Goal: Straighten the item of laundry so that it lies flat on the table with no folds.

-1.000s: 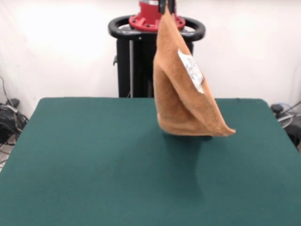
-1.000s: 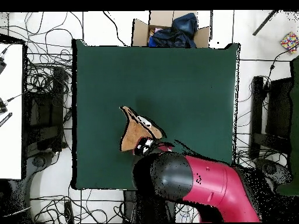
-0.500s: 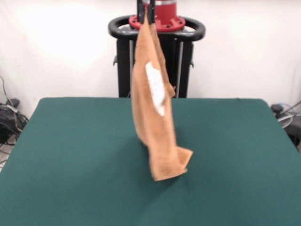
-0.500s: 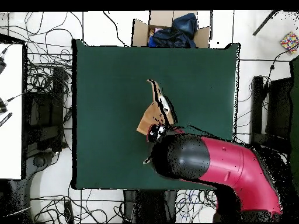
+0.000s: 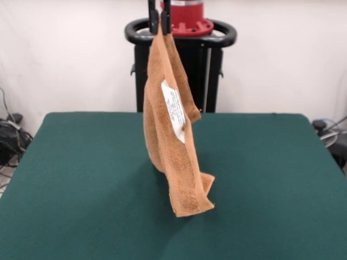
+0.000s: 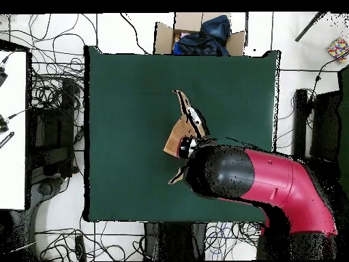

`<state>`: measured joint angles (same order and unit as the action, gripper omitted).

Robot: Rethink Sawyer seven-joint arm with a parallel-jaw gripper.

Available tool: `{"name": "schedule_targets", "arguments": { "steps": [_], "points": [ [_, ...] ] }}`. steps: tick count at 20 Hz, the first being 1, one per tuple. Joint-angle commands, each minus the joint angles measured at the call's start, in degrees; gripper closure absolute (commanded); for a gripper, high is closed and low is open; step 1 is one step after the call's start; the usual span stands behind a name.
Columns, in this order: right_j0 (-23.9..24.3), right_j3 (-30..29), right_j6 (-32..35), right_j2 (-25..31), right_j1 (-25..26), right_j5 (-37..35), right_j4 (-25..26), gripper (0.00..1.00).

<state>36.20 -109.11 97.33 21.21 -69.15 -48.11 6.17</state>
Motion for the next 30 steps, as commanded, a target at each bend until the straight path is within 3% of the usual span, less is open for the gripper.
{"name": "schedule_targets", "arguments": {
  "steps": [1,19,20,25,30],
  "points": [
    [0.72,-1.21,-10.9,5.27,1.32,-4.53,0.97,1.0],
    [4.52,4.26,-12.09,10.04,6.38,-5.32,2.96,1.0],
    [5.23,3.93,-12.11,10.9,6.39,-4.48,2.47,0.0],
    [4.52,6.3,-13.12,11.22,7.43,-9.56,4.91,0.0],
    [4.93,6.27,-11.87,11.94,8.01,-9.42,4.89,0.0]
  ]
}}
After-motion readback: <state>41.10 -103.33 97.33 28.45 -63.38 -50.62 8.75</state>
